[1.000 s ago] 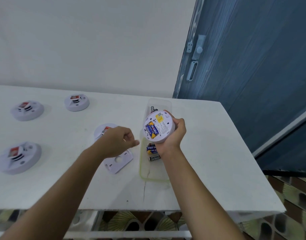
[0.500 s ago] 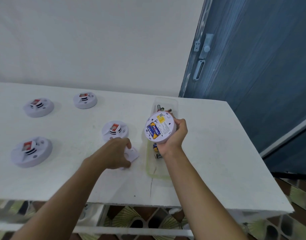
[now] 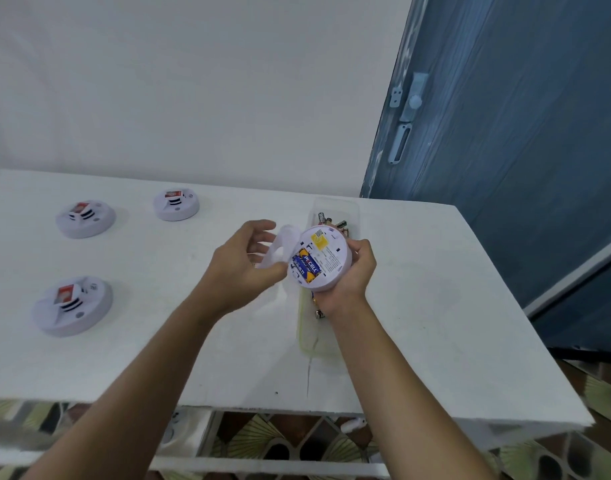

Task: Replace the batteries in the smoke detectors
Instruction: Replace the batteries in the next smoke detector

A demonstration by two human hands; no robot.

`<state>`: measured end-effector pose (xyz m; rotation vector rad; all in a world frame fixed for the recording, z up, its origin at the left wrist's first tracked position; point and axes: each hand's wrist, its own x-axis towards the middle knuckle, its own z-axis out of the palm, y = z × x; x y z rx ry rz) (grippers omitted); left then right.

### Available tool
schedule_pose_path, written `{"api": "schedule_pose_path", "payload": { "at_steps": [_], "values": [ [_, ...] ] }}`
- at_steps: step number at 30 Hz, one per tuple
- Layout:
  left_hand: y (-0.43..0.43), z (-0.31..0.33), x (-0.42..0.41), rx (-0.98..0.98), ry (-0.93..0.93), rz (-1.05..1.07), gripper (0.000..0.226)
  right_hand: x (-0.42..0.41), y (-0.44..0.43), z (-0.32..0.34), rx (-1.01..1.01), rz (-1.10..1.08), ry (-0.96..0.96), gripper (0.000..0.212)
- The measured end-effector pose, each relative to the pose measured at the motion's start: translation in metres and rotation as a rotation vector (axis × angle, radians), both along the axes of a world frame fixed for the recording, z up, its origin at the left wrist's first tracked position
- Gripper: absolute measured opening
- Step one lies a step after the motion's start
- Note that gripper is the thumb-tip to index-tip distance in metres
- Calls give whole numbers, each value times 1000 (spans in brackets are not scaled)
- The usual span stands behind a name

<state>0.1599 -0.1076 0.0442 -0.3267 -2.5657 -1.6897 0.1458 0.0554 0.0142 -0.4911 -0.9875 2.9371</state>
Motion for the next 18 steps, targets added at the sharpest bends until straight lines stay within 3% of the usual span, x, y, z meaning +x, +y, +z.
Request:
{"api": "schedule_pose_path", "payload": {
  "at_steps": [11, 18],
  "values": [
    [26, -6, 5, -46, 173, -28, 49, -2, -8, 7, 71, 51, 114, 39],
    [29, -7, 6, -16, 186, 39, 49, -3, -8, 7, 105, 49, 119, 42]
  ]
}}
